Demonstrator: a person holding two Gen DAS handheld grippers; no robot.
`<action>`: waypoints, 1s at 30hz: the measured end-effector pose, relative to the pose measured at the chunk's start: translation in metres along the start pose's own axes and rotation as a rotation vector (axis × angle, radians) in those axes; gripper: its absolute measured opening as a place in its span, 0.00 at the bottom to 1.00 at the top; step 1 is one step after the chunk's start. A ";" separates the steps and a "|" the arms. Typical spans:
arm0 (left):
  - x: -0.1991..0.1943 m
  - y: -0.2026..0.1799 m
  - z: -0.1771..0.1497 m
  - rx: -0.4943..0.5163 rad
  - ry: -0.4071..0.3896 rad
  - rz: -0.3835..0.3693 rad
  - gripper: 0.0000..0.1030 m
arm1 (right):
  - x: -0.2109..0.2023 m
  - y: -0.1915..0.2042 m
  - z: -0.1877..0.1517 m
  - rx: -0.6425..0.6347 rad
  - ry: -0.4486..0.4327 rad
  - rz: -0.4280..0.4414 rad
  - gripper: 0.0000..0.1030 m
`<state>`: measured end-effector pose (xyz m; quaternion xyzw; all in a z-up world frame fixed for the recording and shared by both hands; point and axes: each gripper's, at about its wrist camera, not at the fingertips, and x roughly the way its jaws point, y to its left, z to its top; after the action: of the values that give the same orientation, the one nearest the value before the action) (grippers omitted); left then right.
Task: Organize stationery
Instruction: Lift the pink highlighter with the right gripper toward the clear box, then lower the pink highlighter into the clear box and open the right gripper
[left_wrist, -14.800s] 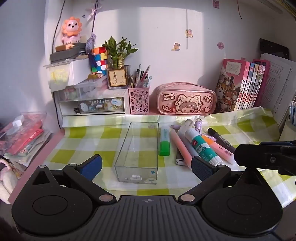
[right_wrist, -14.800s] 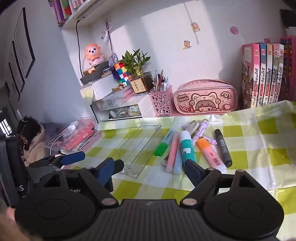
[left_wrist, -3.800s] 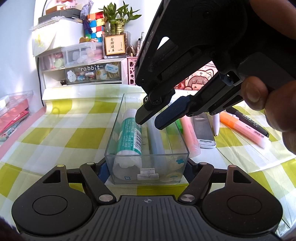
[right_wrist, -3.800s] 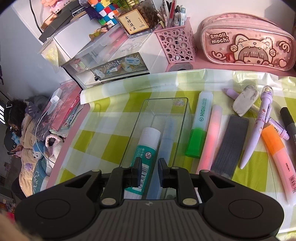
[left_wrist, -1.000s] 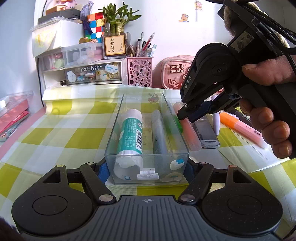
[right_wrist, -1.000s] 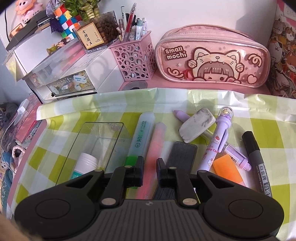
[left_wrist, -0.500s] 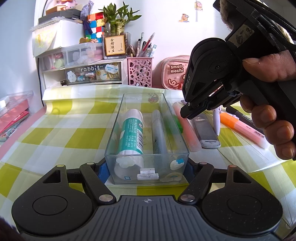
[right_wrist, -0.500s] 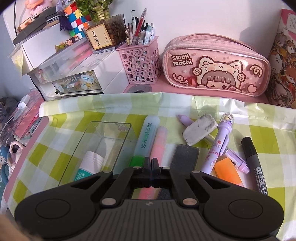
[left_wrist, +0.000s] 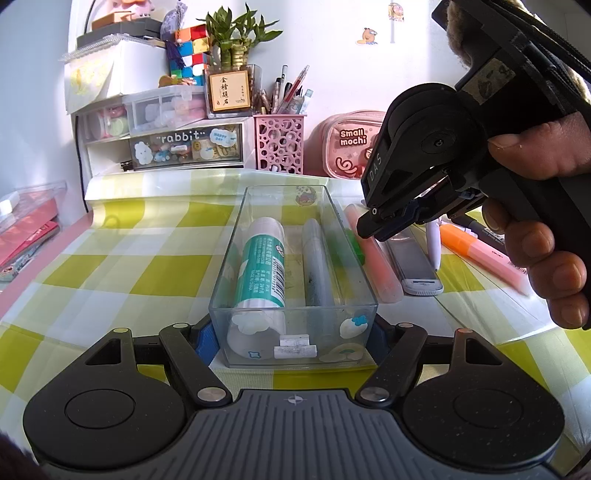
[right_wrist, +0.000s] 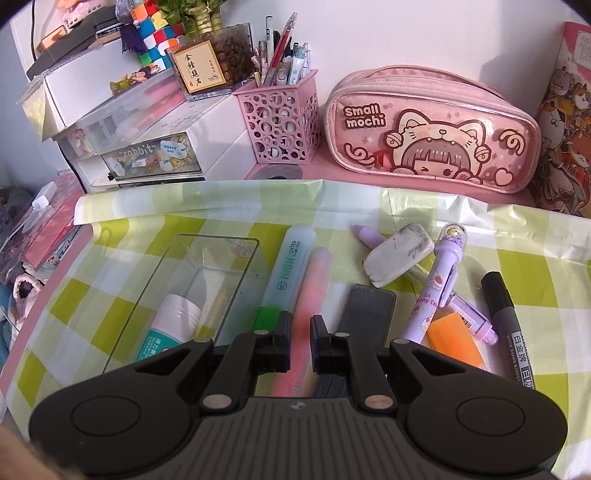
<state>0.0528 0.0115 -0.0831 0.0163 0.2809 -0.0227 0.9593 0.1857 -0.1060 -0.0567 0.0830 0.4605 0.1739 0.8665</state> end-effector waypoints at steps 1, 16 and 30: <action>0.000 0.000 0.000 0.000 0.000 0.000 0.71 | -0.003 -0.003 0.000 0.016 -0.010 0.014 0.00; 0.001 0.000 0.001 -0.004 0.000 0.004 0.71 | 0.008 -0.004 0.008 -0.040 0.039 0.022 0.01; 0.000 0.003 0.000 -0.010 0.000 0.018 0.71 | 0.002 -0.007 0.004 0.025 0.003 0.005 0.02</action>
<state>0.0526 0.0143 -0.0830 0.0139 0.2807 -0.0127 0.9596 0.1919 -0.1120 -0.0582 0.0947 0.4635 0.1706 0.8643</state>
